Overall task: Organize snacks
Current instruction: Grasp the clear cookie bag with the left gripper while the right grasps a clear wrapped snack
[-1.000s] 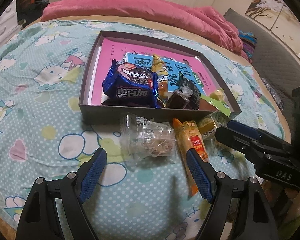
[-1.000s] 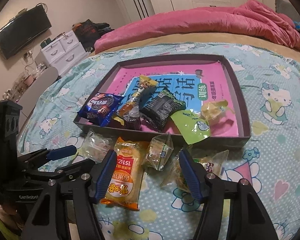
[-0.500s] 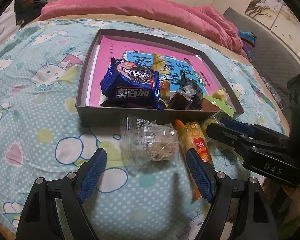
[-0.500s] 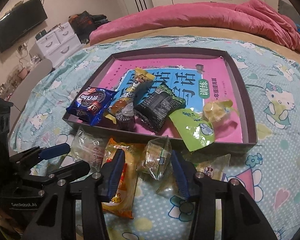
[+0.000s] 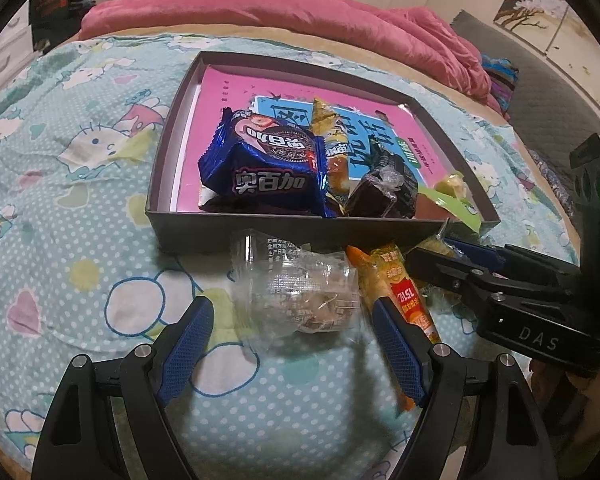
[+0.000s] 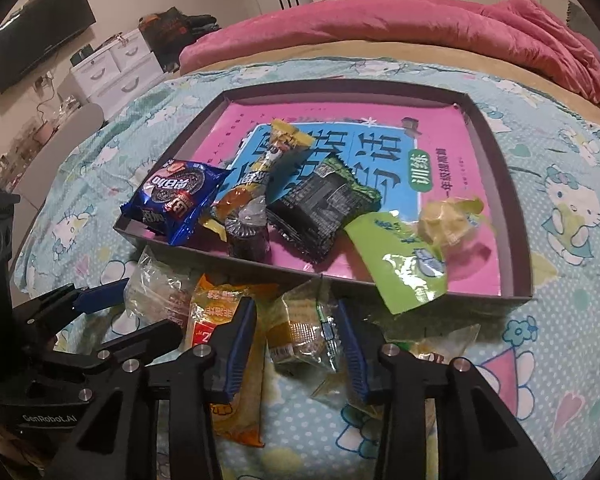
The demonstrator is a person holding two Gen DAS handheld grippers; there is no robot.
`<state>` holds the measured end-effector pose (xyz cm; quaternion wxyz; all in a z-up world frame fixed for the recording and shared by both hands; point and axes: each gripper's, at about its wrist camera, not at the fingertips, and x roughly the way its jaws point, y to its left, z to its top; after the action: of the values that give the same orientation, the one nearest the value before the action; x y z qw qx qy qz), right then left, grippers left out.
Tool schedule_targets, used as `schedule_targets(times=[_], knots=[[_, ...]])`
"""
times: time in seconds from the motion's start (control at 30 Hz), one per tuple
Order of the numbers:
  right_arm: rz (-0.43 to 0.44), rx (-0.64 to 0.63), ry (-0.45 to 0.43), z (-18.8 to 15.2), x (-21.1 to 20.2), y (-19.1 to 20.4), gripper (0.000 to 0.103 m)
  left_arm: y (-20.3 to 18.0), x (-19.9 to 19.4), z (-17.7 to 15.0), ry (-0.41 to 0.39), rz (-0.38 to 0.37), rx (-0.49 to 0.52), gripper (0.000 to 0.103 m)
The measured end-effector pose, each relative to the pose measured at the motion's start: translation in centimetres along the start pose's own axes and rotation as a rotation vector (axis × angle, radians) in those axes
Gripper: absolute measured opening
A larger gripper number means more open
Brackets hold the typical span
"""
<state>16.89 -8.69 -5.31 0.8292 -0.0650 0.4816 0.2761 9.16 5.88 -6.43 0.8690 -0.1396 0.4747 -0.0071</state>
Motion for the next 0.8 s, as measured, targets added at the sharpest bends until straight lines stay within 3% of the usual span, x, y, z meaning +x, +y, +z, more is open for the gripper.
schedule_targets(times=[0.17, 0.27, 0.63, 0.73, 0.8], knots=[[0.009, -0.012, 0.007, 0.1, 0.5, 0.3, 0.041, -0.4, 0.5, 0.0, 0.002, 0.018, 0.016, 0.083], [0.027, -0.008, 0.003, 0.1, 0.5, 0.3, 0.026, -0.5, 0.9, 0.1, 0.001, 0.028, 0.026, 0.083], [0.04, -0.007, -0.082, 0.1, -2.1, 0.2, 0.024, -1.6, 2.2, 0.3, -0.009, 0.097, 0.067, 0.082], [0.044, 0.011, -0.098, 0.1, -3.0, -0.1, 0.024, -1.5, 2.2, 0.4, -0.017, 0.107, 0.059, 0.073], [0.043, 0.022, -0.103, 0.0, -3.3, -0.4, 0.024, -1.3, 2.1, 0.6, -0.018, 0.097, 0.039, 0.062]])
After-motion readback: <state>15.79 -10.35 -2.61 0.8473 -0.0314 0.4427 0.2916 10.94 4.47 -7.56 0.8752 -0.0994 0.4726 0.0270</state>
